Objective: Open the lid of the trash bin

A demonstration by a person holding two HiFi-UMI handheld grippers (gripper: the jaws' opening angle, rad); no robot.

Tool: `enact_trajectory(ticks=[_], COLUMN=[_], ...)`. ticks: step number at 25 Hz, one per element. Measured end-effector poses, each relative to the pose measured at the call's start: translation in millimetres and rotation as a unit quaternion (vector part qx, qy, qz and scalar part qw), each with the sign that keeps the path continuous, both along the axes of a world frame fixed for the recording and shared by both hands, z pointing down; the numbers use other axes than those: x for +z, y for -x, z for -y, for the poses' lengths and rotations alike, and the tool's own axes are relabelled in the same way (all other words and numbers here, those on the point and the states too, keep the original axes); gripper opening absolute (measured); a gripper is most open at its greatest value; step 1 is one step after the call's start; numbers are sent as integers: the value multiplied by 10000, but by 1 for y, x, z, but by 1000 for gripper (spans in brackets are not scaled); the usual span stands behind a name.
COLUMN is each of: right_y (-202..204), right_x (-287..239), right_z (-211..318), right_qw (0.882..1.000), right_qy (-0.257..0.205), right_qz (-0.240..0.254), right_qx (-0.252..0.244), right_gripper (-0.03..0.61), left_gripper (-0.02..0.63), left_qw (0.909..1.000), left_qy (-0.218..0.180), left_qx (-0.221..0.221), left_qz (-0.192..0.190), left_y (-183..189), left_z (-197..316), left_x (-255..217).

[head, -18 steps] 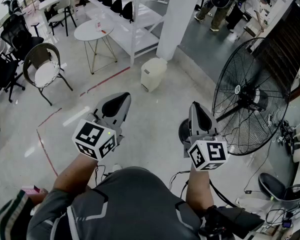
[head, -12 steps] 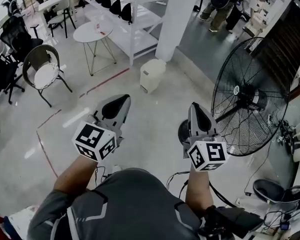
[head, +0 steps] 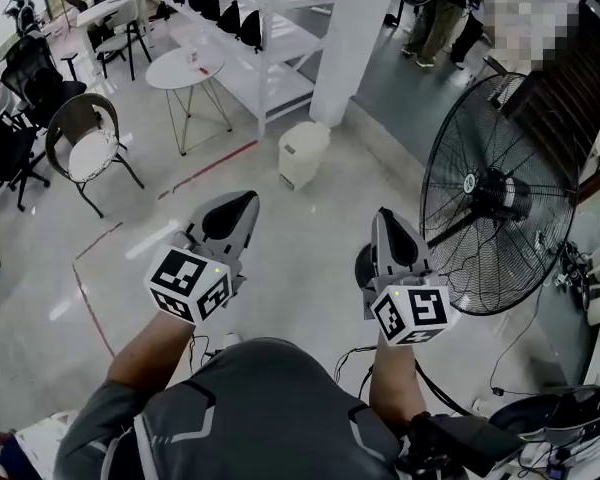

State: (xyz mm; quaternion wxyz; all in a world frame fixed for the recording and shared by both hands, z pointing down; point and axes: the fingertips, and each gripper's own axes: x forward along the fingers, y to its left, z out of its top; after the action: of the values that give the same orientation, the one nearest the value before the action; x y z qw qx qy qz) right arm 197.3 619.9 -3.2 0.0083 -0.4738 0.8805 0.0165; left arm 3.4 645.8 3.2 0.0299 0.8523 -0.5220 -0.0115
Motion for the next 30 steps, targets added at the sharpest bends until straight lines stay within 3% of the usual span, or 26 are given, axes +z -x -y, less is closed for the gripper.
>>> enact_trajectory(ticks=[13,19,25,30], right_y=[-36,-56,-50,-23], right_x=[14,18,26,30], right_z=[4,30,70,121], right_qw=[9997,9996,9997,10000], right_qy=[-12,16,-16,16], right_qz=[59,107,170,86], right_qx=[-231,-260,-146,-33], right_gripper=[26,26,26,28], left_gripper=[8,8,8,8], left_qw=[9998,9993,9997,9999], left_qy=[7,161,79,-2], left_qx=[-110,-262,-160,-37], left_qz=[158,219,145,94], left_y=[-38,-54,-48,-21], left_z=[1,14,52,110], left_x=[10,20,29,34])
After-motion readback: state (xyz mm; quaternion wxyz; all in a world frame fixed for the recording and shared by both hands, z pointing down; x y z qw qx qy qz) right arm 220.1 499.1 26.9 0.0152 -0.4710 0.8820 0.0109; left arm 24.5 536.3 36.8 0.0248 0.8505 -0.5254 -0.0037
